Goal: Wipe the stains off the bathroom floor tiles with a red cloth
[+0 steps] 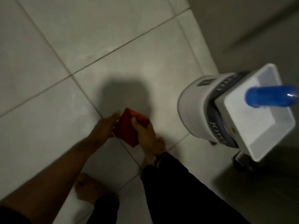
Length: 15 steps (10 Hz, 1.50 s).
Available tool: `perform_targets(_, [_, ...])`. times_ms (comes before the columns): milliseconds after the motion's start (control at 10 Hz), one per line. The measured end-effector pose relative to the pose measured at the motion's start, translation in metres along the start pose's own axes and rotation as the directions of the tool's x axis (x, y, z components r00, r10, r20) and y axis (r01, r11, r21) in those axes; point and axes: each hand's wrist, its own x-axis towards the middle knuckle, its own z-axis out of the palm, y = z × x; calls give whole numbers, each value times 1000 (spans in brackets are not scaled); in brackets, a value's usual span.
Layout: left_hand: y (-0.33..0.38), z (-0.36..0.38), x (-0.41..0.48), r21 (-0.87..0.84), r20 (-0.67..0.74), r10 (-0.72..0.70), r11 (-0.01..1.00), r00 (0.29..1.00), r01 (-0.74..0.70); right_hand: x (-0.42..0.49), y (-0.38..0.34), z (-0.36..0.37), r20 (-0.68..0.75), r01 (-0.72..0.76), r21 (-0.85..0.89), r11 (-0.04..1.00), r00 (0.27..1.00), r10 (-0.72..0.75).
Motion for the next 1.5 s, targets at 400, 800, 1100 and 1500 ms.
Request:
perform_targets(400, [185,238,-140,402,473,263,785,841,-472,-96,-111,-265,-433,95,413,906,896,104])
perform_targets(800, [205,406,-88,831,352,329,320,876,-454,-3,-112,-385,-585,-112,155,982,790,182])
perform_targets(1100, [192,413,-81,859,343,570,132,747,-495,15,-110,-395,-731,-290,-125,949,674,109])
perform_targets(1500, [222,192,-251,914,173,645,177,744,-366,-201,-221,-251,-709,210,-173,962,651,-270])
